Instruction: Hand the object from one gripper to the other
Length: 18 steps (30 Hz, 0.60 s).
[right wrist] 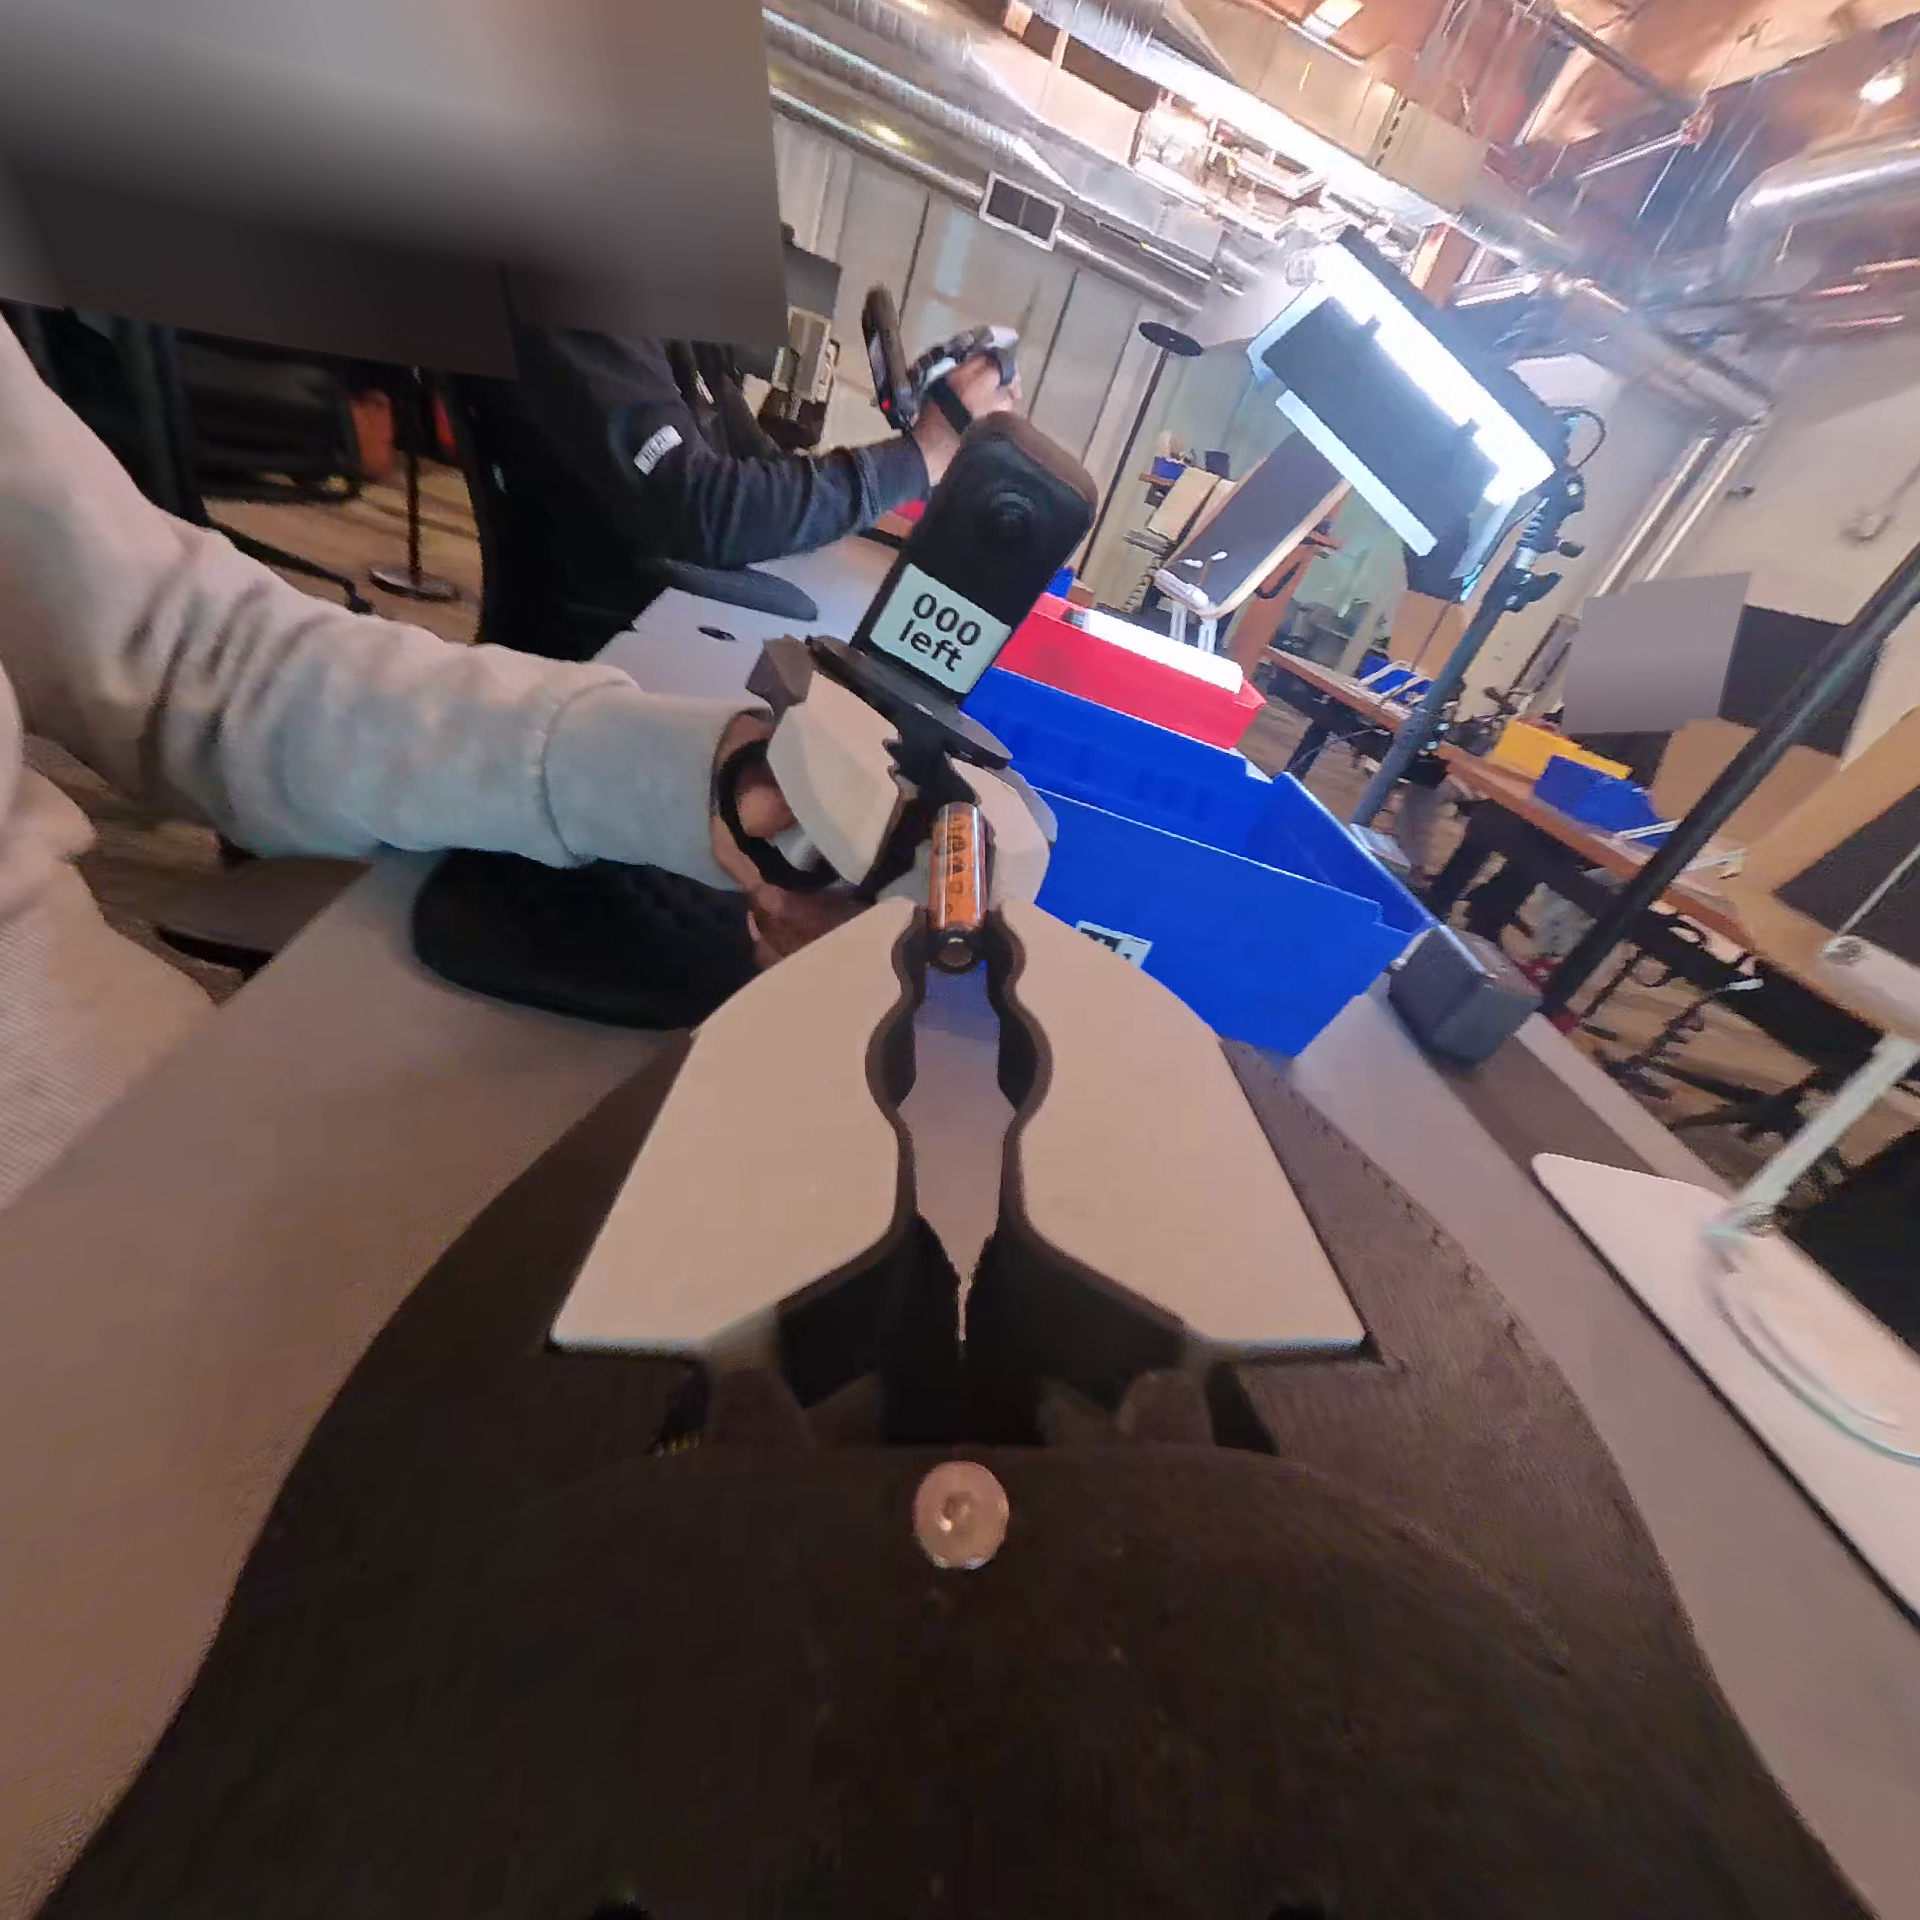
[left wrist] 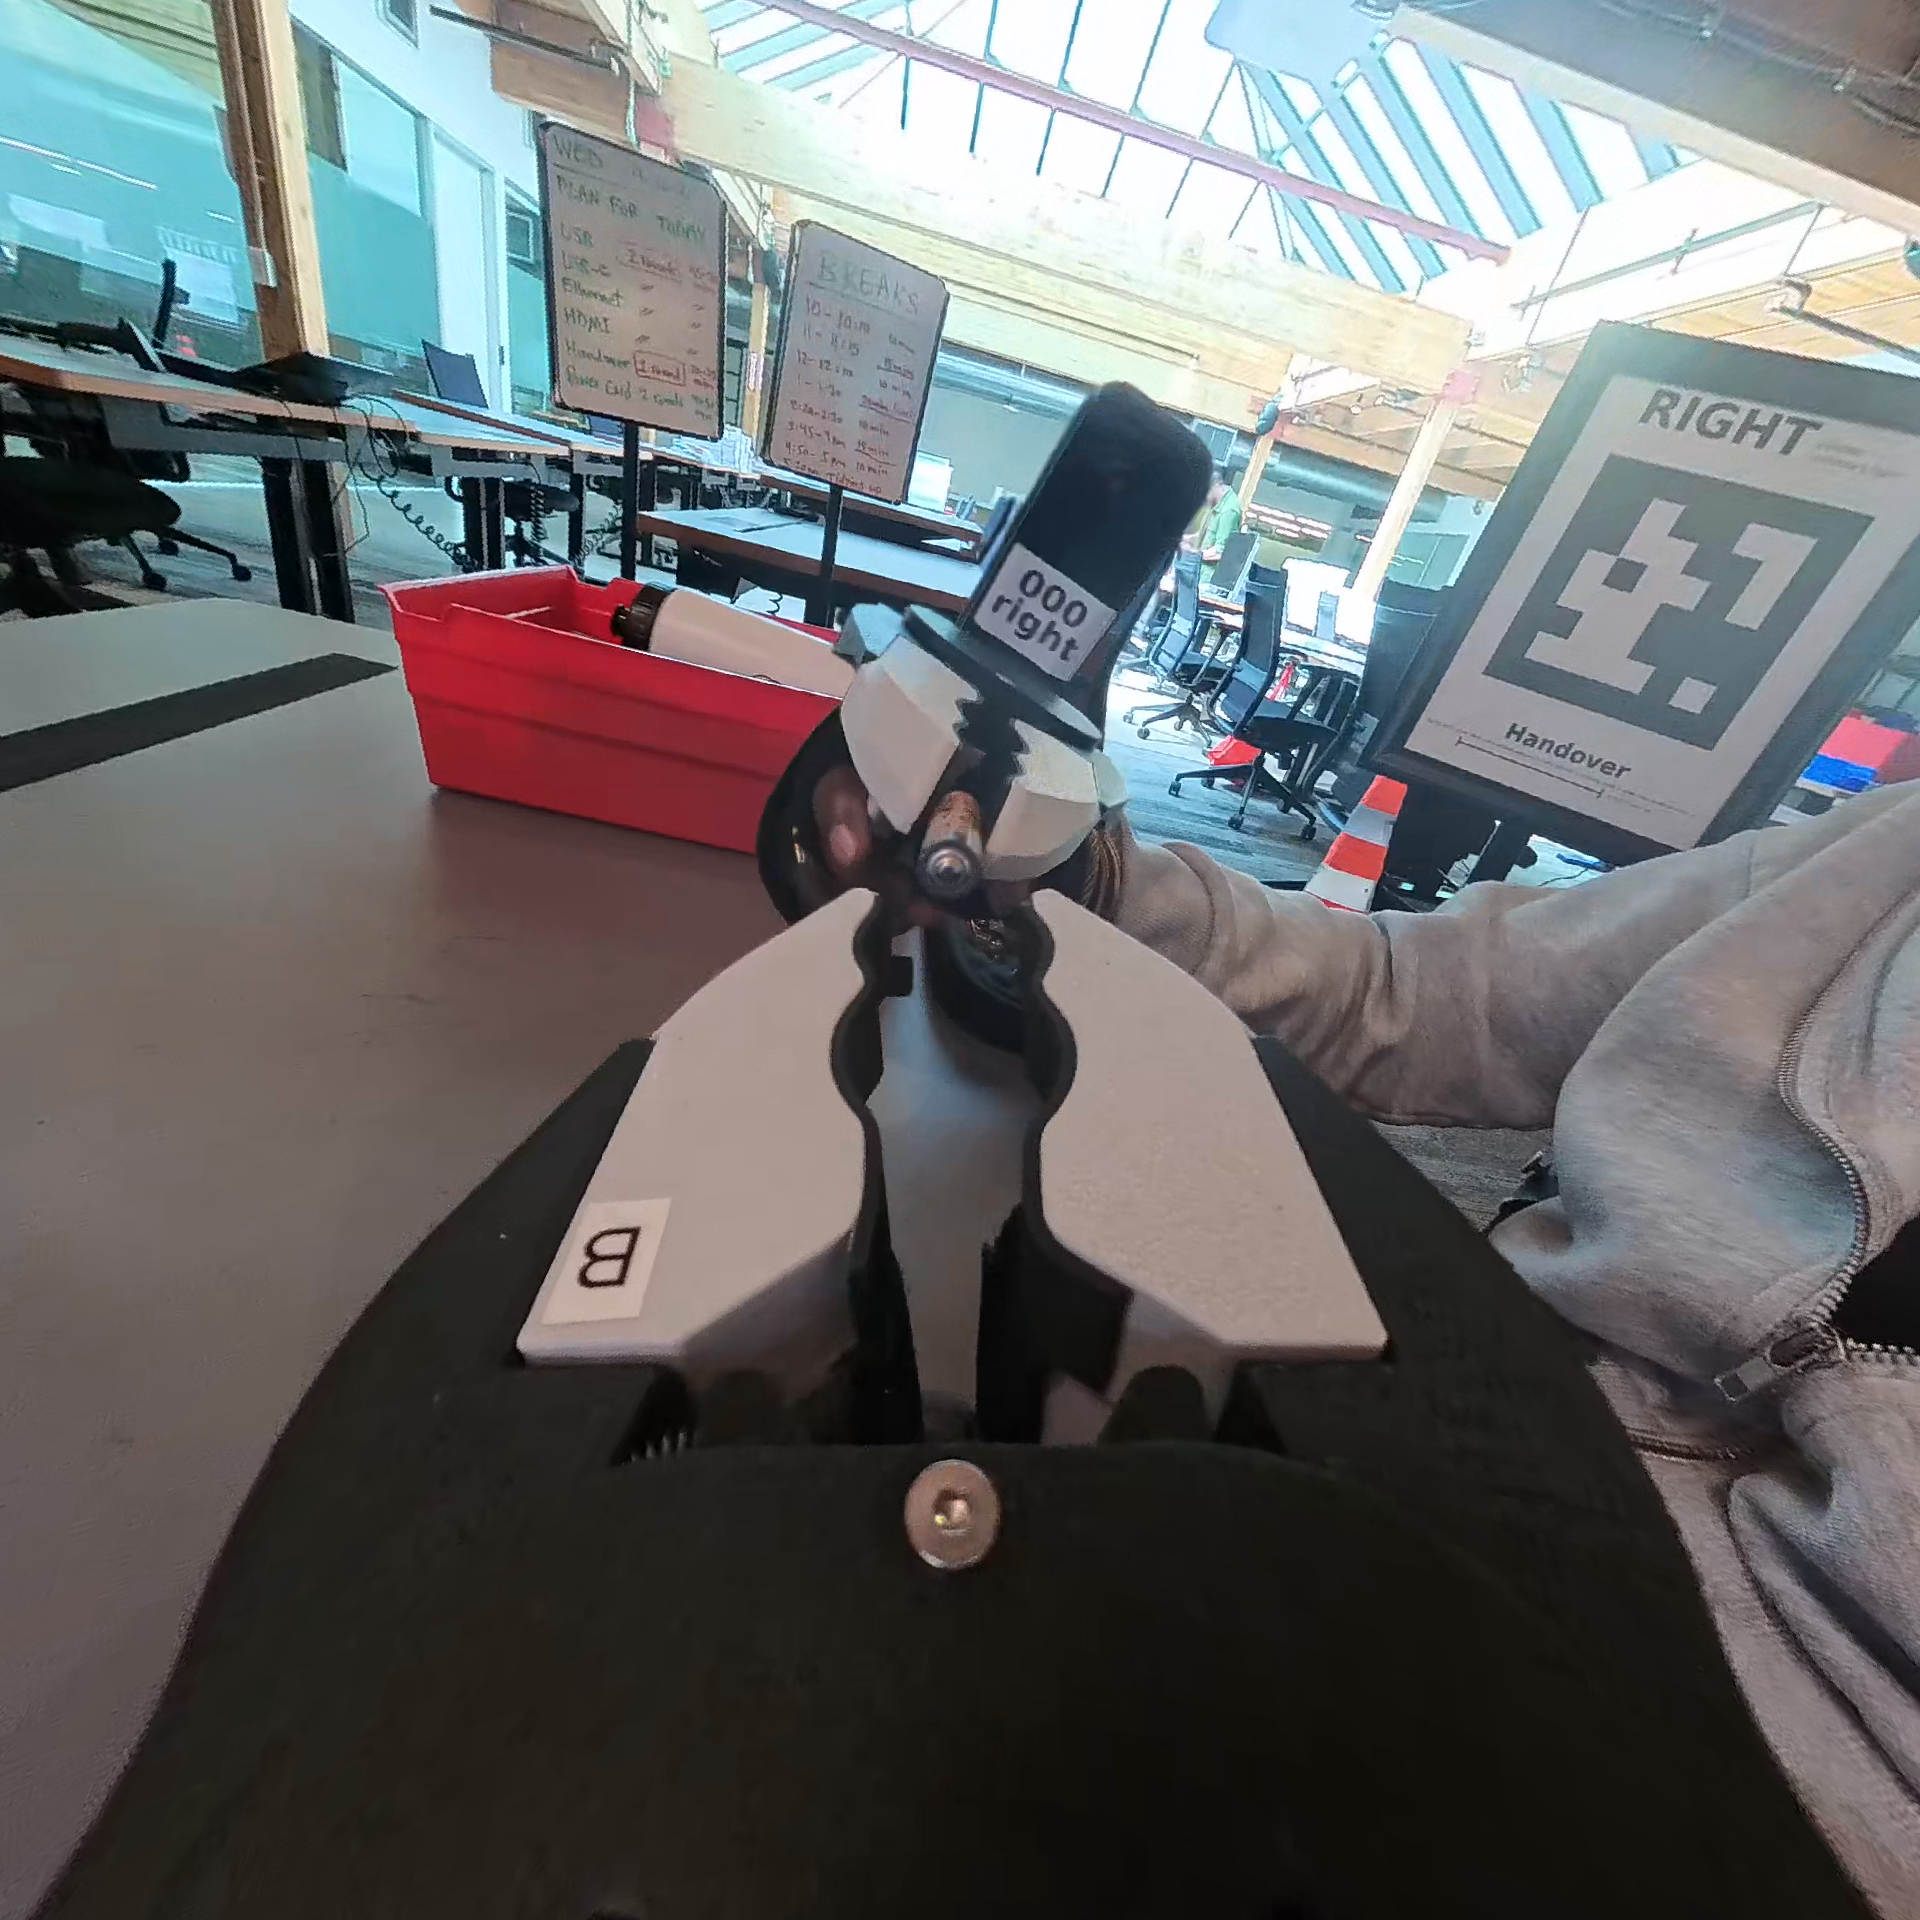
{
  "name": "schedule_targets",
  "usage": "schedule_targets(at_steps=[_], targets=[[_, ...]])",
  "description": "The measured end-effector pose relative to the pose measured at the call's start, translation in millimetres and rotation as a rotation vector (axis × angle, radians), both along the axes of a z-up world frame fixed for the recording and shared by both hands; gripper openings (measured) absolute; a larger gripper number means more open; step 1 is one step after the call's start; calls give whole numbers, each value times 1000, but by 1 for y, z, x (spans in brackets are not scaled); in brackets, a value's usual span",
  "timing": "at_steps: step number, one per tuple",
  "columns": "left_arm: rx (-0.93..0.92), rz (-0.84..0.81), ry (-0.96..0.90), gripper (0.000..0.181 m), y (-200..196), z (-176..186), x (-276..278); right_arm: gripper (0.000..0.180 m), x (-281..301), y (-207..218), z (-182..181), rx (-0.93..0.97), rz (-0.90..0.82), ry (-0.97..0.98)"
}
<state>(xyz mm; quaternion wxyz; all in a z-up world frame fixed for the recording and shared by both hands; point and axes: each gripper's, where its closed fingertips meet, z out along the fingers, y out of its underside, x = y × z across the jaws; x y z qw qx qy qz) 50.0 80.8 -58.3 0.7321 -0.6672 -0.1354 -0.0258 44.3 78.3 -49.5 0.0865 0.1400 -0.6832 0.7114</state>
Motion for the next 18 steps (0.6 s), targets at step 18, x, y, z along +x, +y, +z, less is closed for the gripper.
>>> schedule_targets(at_steps=[18], targets=[[-7, 12, 159, 10, 0, 5, 5, 15, 6, -4, -6, 46, 37, -76]])
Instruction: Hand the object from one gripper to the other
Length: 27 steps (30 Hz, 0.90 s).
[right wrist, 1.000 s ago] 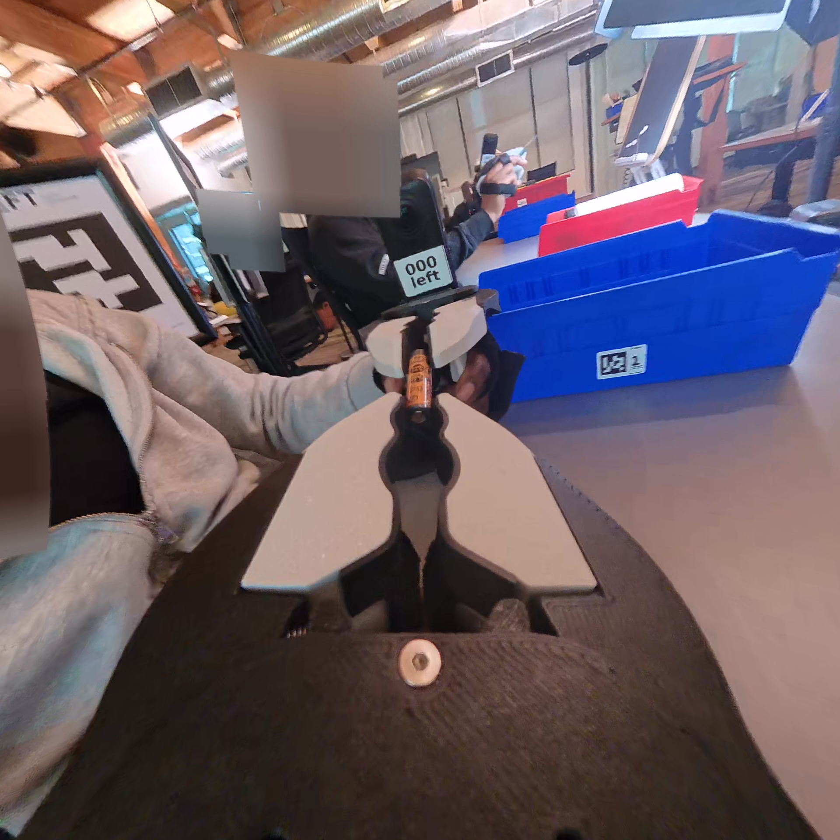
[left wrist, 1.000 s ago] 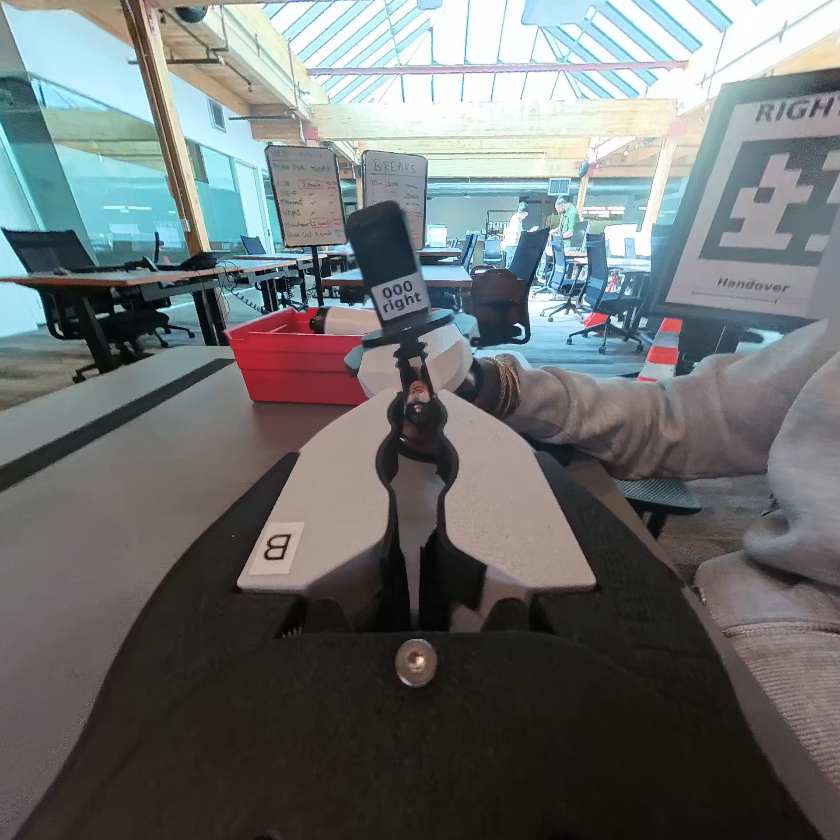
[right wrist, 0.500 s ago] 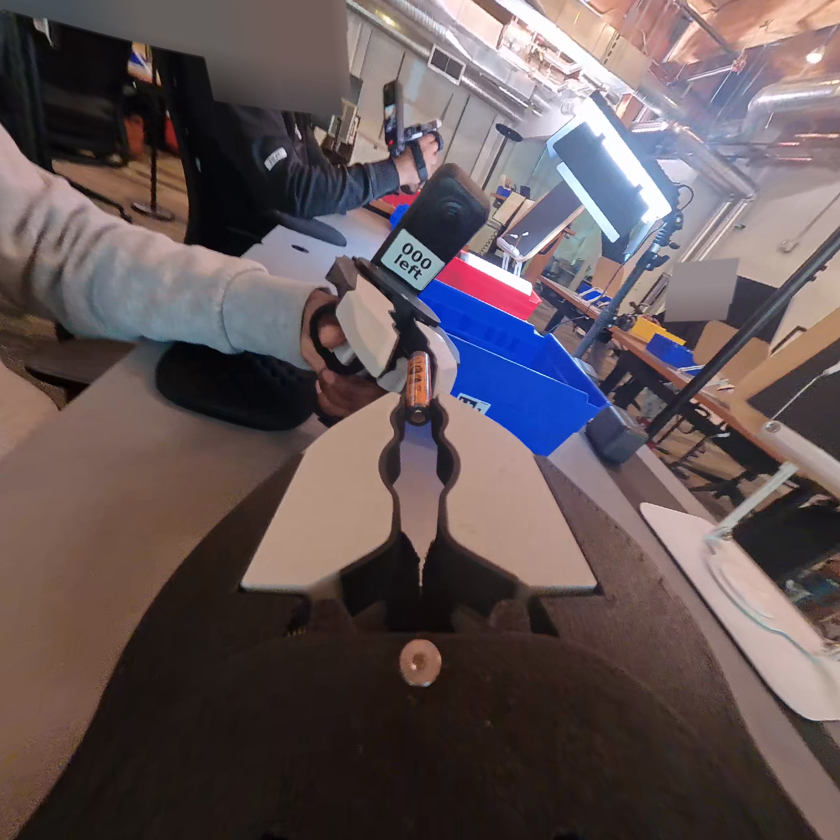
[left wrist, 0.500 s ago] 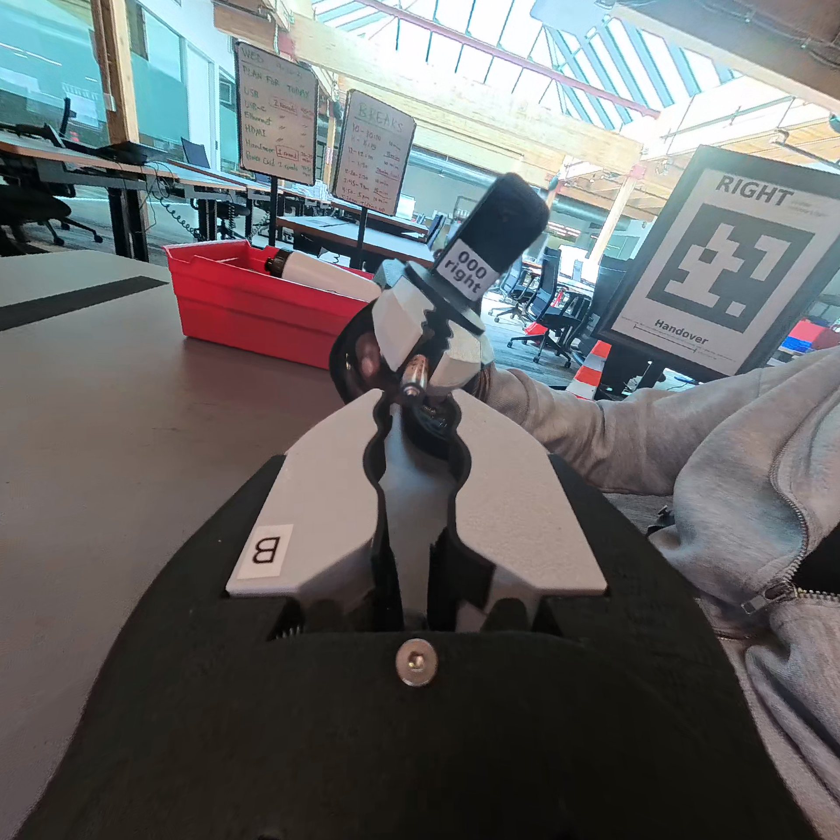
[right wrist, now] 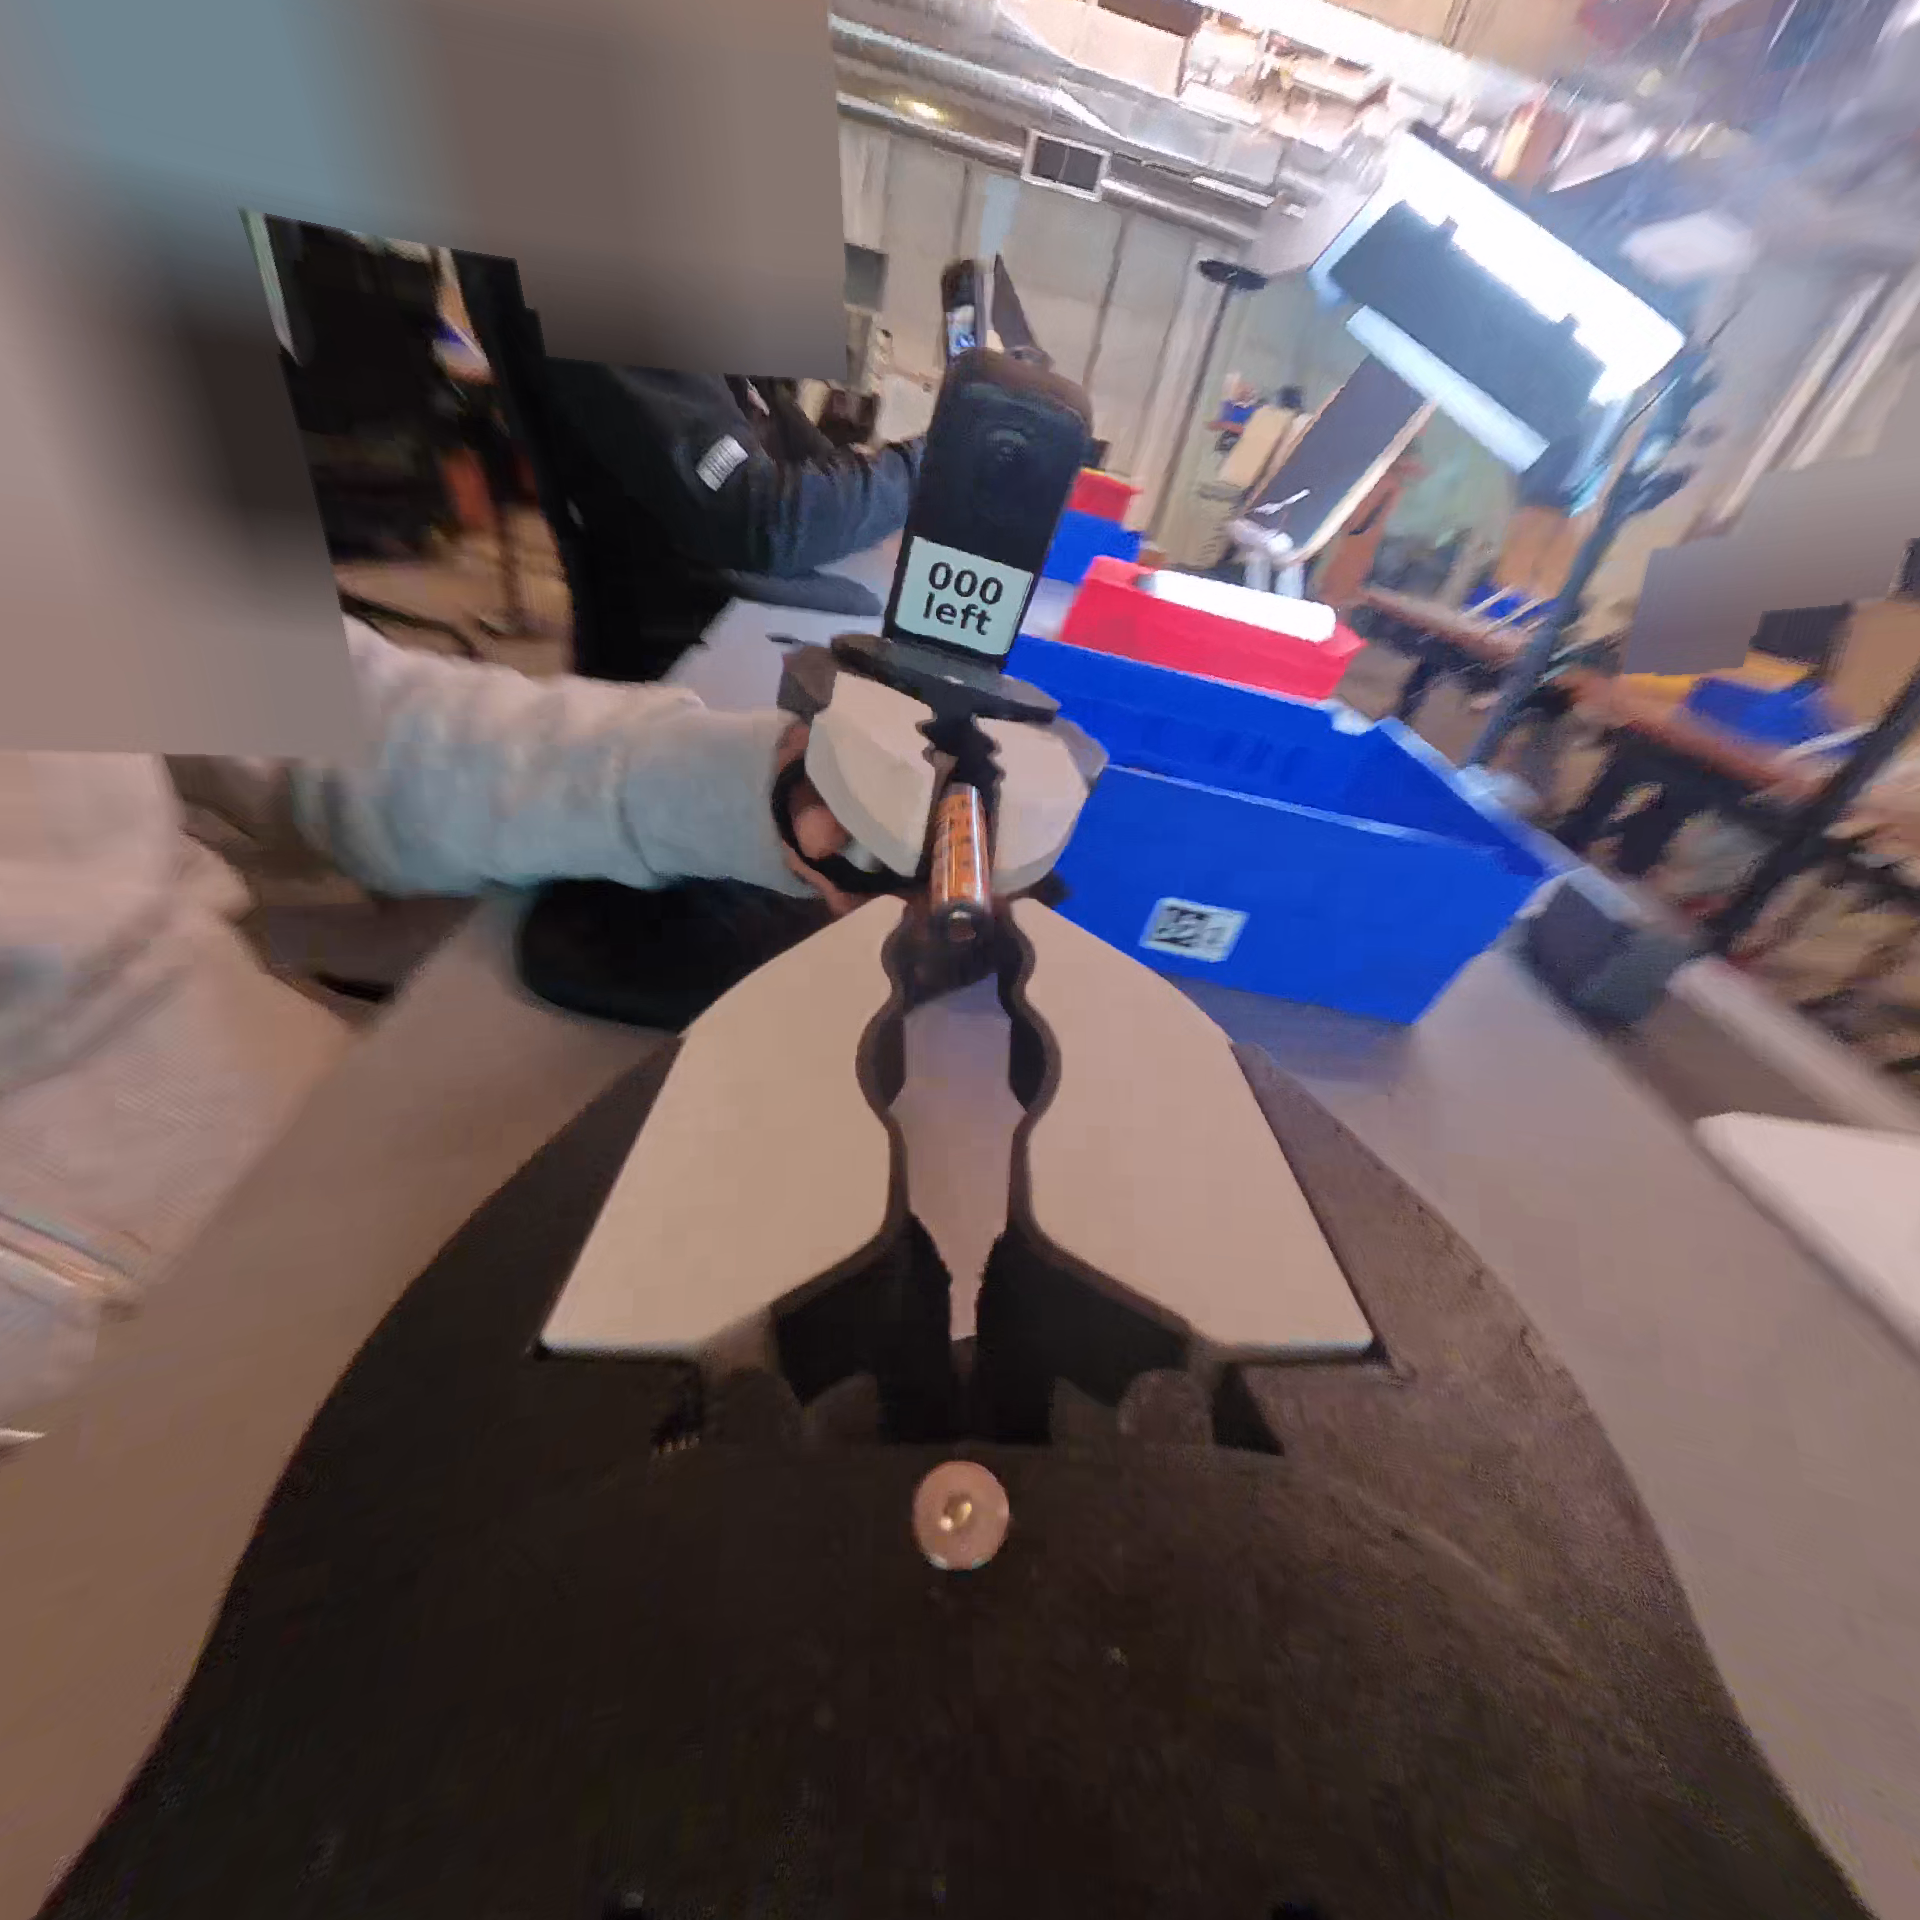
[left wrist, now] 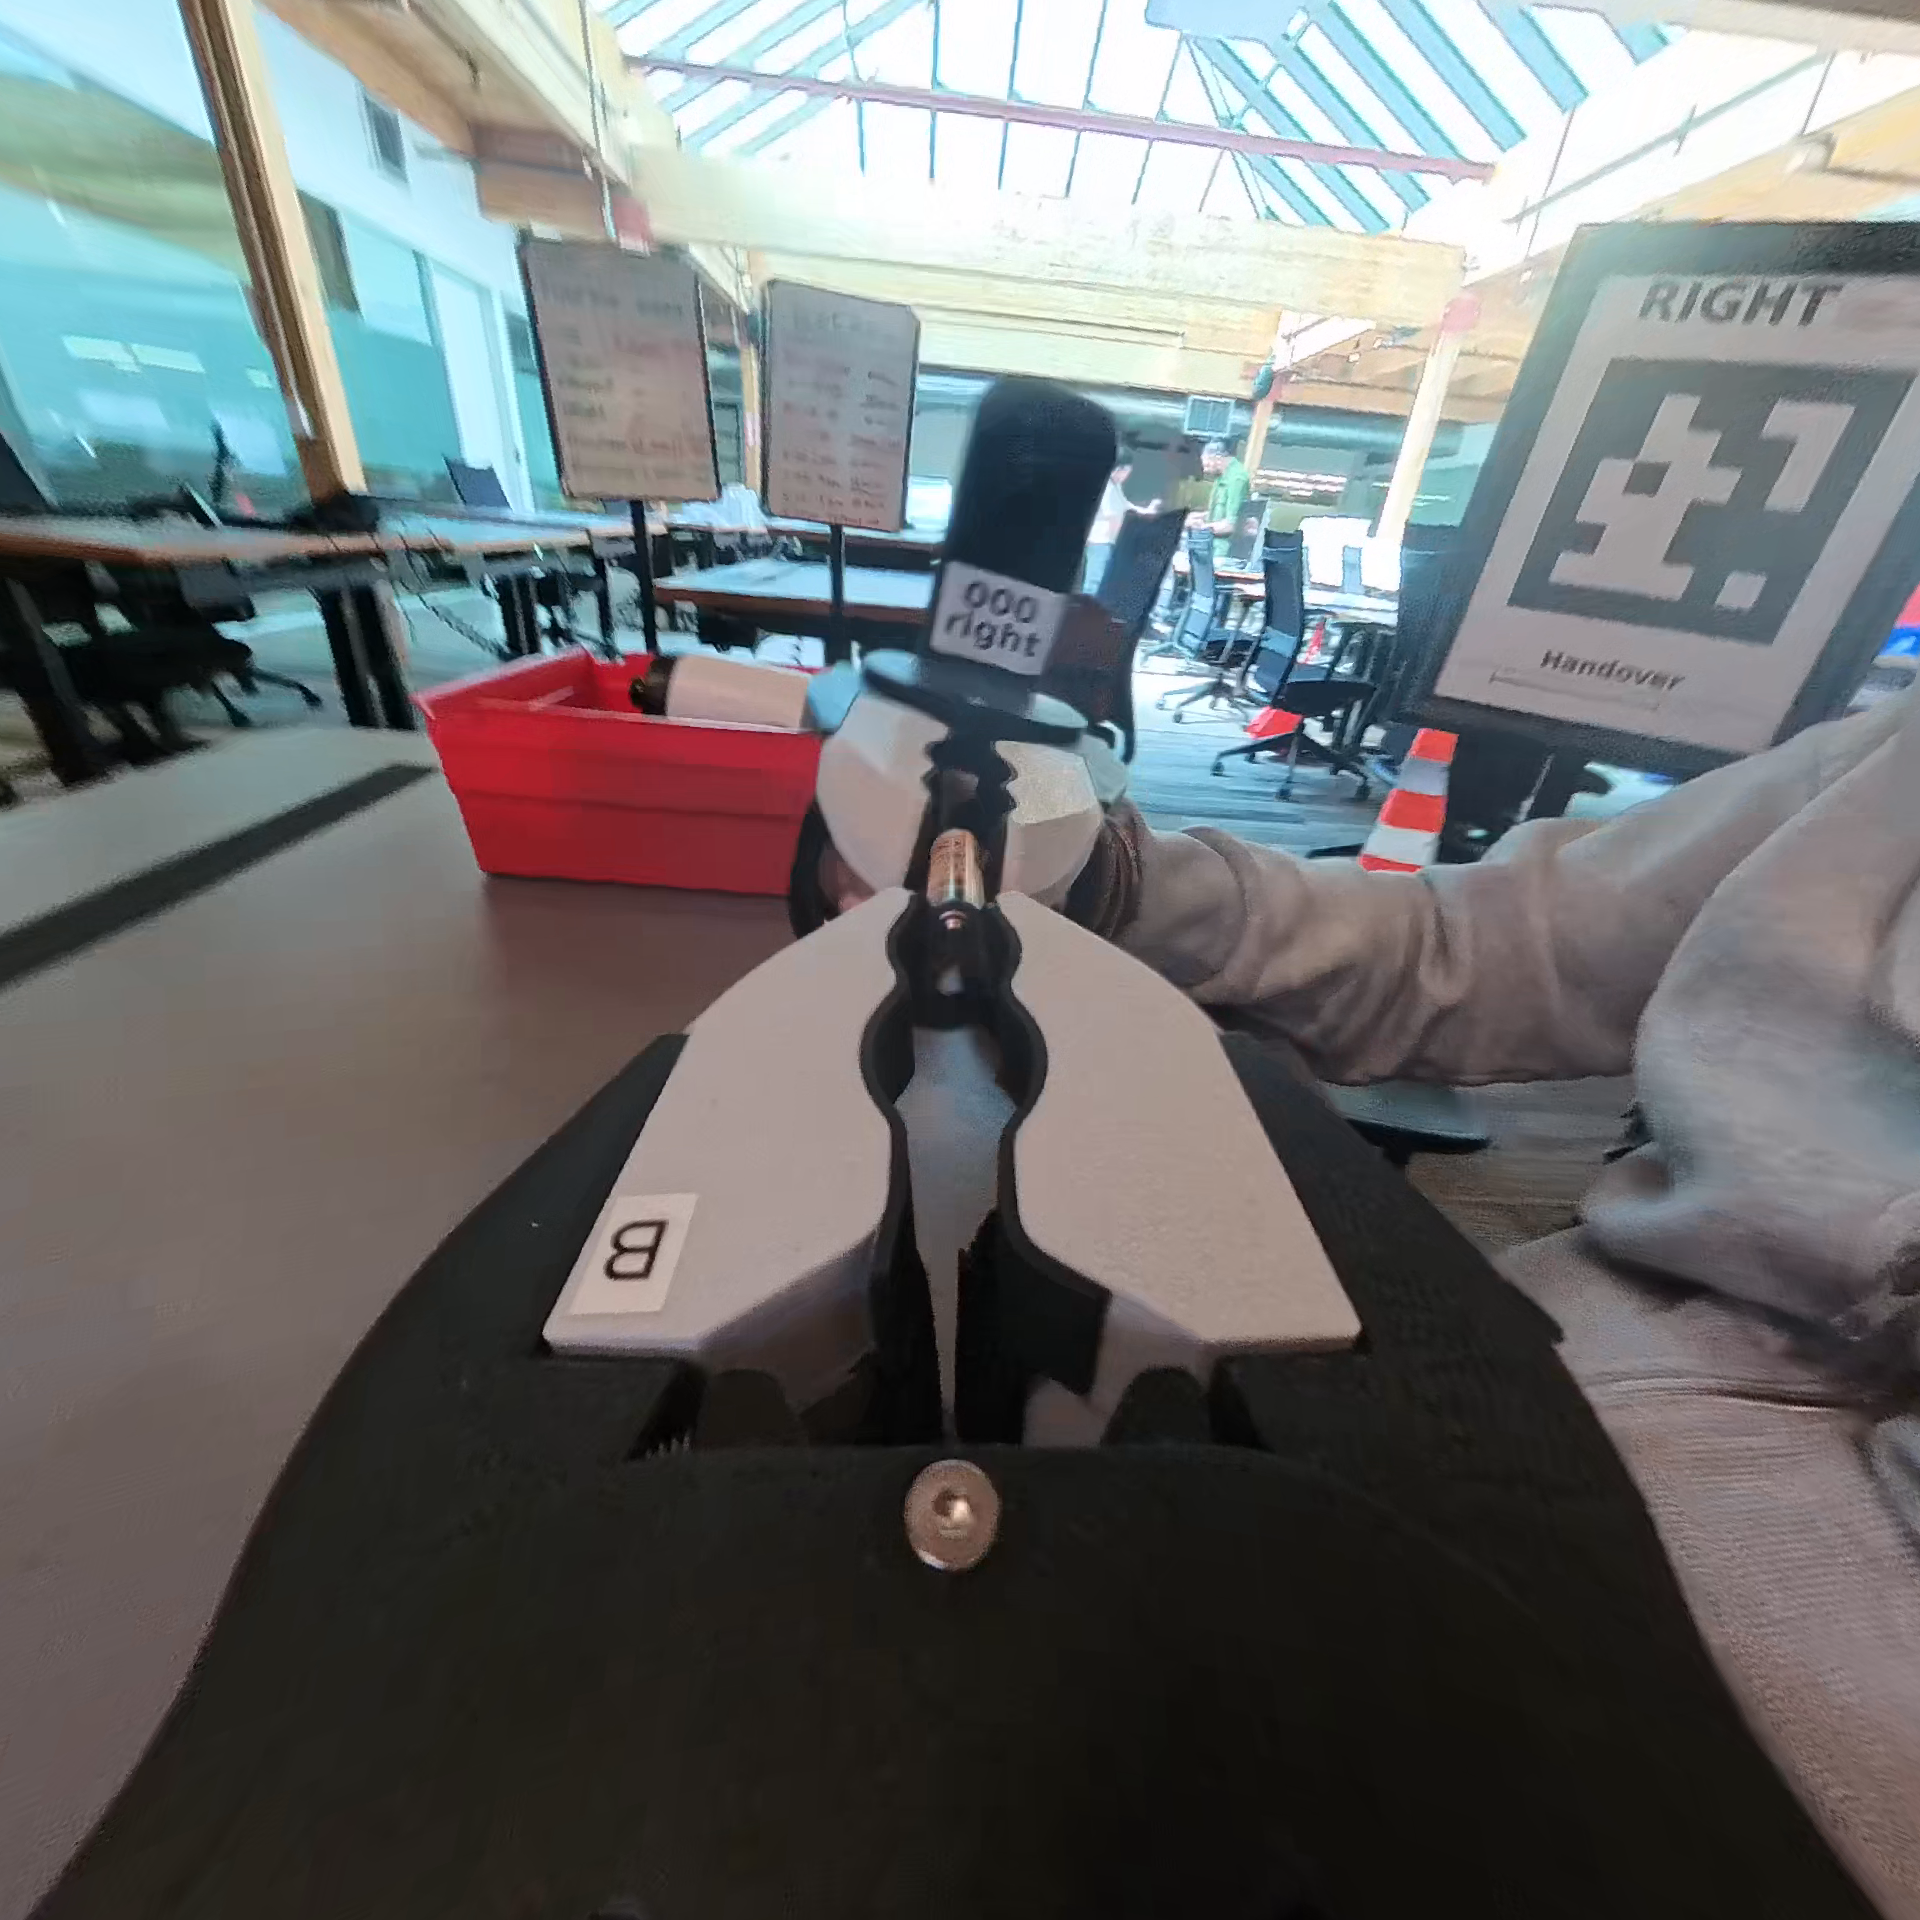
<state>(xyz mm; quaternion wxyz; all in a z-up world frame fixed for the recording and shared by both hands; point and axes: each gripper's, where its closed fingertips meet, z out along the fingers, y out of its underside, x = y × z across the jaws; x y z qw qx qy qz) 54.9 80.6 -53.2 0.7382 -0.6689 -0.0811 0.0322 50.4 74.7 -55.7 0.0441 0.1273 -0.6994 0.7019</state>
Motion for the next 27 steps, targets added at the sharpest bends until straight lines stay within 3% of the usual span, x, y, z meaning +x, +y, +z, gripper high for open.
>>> schedule_targets(at_steps=[6, 12, 18, 24, 27], targets=[[10, 48, 130, 10, -2, 6, 0, 23, 7, 7, 15, -37, 244, -506], [-21, 62, 161, 10, -1, 3, -1, 16, 5, 4, 9, -3, 251, -599], [-14, 68, 75, 12, -1, 1, -4, 10, 0, 3, 5, 4, 168, -467], [39, -34, -157, 22, -2, 1, -2, 10, -1, 4, 9, -76, 11, 28], [44, -61, -190, 19, -1, 0, 0, 10, -1, 4, 10, -87, -26, 122]])
